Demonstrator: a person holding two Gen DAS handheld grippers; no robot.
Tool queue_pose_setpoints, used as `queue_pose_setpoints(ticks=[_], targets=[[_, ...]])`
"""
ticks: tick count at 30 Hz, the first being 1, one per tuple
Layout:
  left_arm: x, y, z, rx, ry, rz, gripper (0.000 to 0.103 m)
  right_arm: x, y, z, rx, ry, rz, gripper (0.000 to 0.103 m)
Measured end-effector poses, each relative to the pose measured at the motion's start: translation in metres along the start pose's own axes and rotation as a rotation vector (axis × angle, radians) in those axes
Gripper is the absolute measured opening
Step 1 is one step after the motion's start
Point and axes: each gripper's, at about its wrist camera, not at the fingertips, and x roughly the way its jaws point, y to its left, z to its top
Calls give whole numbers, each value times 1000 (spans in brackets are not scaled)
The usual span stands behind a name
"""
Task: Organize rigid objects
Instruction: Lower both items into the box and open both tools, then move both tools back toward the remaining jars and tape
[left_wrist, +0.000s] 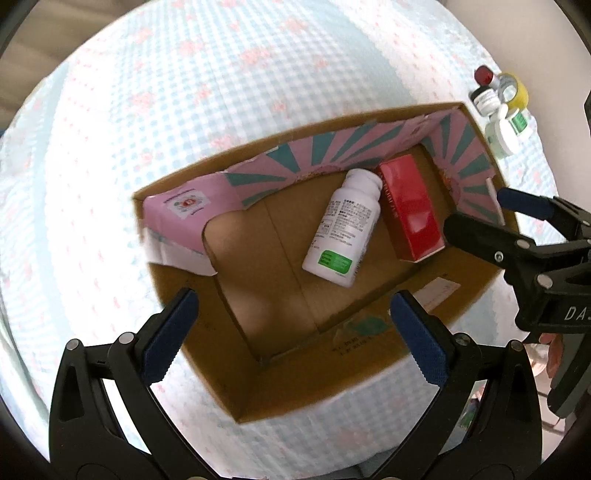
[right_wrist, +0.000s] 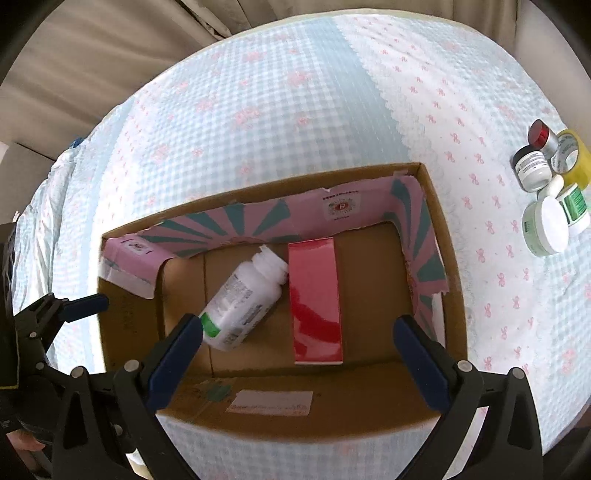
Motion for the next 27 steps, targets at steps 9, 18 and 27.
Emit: queue_pose_setpoints(ticks=[9,18,27], targets=[[-97,7,-29,-59,-126,14,103,-70,22,-13,-60,-57,2,103],[-212,7,-69,-173,-319,89,103,-191,59,-32,-170,-189,-75,103],[-260,1,-82,-135,-452,102,103,-251,59,-50,-103,-270,-93,103]])
